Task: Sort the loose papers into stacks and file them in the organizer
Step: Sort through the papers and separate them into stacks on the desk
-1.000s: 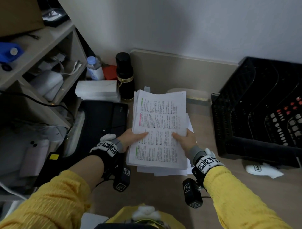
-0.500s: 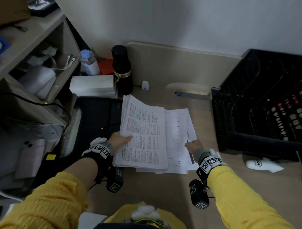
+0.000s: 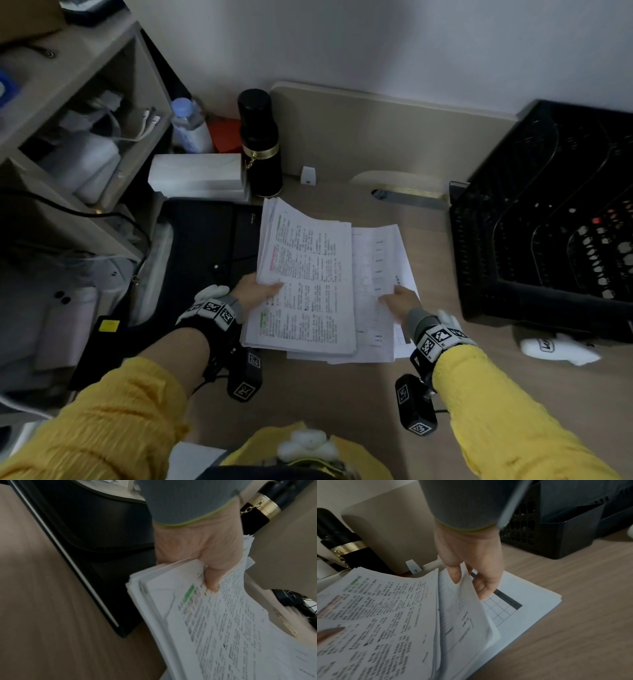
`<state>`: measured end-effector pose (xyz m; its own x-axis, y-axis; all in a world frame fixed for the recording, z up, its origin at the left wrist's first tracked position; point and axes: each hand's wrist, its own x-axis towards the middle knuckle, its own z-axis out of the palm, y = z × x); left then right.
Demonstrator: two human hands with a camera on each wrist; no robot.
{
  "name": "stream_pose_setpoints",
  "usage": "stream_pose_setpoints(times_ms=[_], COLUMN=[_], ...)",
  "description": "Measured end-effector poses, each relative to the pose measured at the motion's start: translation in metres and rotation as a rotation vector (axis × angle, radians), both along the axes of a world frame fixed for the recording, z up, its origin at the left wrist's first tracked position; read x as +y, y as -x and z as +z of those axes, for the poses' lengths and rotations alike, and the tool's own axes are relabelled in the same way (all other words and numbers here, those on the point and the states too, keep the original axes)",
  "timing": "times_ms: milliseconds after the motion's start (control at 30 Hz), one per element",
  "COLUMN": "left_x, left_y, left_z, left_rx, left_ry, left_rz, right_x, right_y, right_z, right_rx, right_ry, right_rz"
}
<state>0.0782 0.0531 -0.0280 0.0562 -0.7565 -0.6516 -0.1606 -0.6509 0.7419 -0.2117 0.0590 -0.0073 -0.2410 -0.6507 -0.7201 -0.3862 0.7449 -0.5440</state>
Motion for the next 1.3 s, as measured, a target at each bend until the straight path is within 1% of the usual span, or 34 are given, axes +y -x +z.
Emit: stream_pose_setpoints(times_ms=[67,133,233,300,400,567,700,800,900,1033,1133,1200,1300], left_x=[0.0,0.001,0.002,0.004,0.003,0.005,0.005,0.003,0.003,0.002,0.002,0.001,0.0], left_y=[0.001,0.002,0.003,0.003,0.002,-0.001,0.0,-0.001,0.0,0.007,0.013,0.016,0.02], left_z=[0.001,0.003,0.007,0.01,0.012,0.016,0.021,0.023,0.026,0.029,0.029,0.028,0.028], left_rx=[0.006,0.021,0.047,0.052,0.056,0.06,0.029,0.003,0.027,0.064,0.071,0.073,0.077], left_ry=[-0.004,-0.007,0.0,0.01,0.006,0.033,0.06,0.073,0.078,0.09,0.092,0.083,0.07], left_rz=[0.01,0.017,0.024,0.027,0.024,0.088,0.116,0.109,0.13,0.174,0.187,0.183,0.17], right_x=[0.004,0.007,0.008,0.009,0.011,0.003,-0.002,-0.006,-0.007,-0.014,-0.019,-0.021,-0.027], right_y=[-0.005,-0.012,-0.013,-0.014,-0.011,0.013,0.021,0.026,0.032,0.042,0.047,0.05,0.055], right_z=[0.002,0.002,-0.006,-0.002,0.019,0.029,0.037,0.049,0.062,0.076,0.09,0.098,0.107], right_rx=[-0.096,-0.101,-0.051,0.005,0.109,0.184,0.215,0.279,0.368,0.453,0.484,0.473,0.437], right_ry=[0.009,0.038,0.117,0.133,0.144,0.205,0.266,0.29,0.32,0.363,0.426,0.475,0.523], right_rz=[-0.025,0.017,0.073,0.082,0.043,-0.063,-0.086,-0.07,-0.069,-0.129,-0.195,-0.229,-0.22])
